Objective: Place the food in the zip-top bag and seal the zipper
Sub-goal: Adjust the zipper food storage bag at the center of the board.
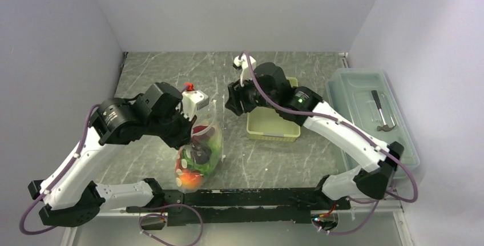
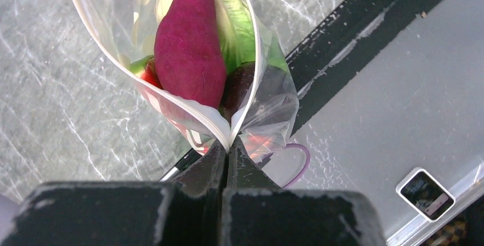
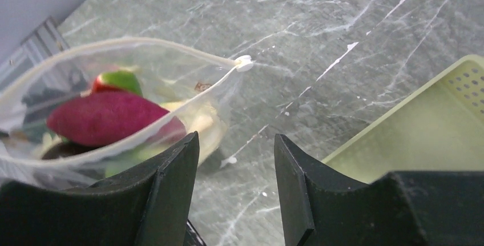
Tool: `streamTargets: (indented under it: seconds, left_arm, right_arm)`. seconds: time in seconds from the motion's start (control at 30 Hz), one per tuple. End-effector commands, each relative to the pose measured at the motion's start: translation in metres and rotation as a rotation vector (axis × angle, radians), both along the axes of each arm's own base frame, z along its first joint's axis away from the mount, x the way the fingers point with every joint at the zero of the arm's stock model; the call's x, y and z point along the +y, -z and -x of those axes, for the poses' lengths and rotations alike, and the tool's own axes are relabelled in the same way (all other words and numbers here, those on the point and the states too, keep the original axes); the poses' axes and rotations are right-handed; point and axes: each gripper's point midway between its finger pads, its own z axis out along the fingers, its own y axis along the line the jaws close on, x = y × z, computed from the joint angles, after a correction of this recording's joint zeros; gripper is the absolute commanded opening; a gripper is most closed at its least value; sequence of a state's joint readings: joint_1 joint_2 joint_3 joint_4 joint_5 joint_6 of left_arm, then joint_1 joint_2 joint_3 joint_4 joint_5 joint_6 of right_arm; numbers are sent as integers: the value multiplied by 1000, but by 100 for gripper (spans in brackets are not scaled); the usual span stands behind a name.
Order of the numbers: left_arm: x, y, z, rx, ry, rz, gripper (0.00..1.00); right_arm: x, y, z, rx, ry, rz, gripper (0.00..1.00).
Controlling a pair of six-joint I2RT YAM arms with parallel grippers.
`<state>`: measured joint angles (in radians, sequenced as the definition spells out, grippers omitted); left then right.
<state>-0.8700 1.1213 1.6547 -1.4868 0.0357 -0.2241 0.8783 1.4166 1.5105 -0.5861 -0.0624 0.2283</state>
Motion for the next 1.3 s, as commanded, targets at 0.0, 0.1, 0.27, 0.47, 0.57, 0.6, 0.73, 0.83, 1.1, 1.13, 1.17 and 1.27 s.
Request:
streamTargets:
  seconds: [0.0,0.1,0.27,0.47,0.57,0.6,0.73,0.83,1.1,1.13,1.17,1.27]
  left_arm:
    - [-12,-27,16,-65,189,126,0]
    - [-16,-27,23,-74,277,142,0]
    - [-24,-33,35,-117,440,204,0]
    - [-25,-27,51,-107,579,224,0]
    - [-27,-28,61,-89,637,252,0]
    - [-27,-29,64,-90,654,264,0]
    - [-28,-32,74,-71,693,301,0]
    - [-26,-34,77,-72,697,309,0]
    - [-23,-38,86,-73,717,339,0]
    - [-22,-38,86,-74,717,341,0]
    - [-22,-38,87,-76,718,341,0]
    - [-21,-39,87,-84,718,343,0]
  right_arm:
    - [-11,-28,18,-205,-165,-28,55]
    - [-20,-34,32,-300,-234,-41,57]
    - [-30,-35,59,-435,-397,-45,60]
    - [-37,-33,88,-578,-577,-49,71]
    - [-39,-27,92,-611,-632,-12,74]
    - [-39,-26,93,-614,-649,-2,75]
    - [-37,-14,104,-584,-786,18,76]
    - [-37,-6,107,-529,-854,20,76]
    - [-33,6,102,-466,-930,-29,77]
    - [-31,7,101,-458,-939,-37,77]
    - [-30,7,101,-451,-947,-44,77]
    - [-26,9,102,-426,-970,-64,76]
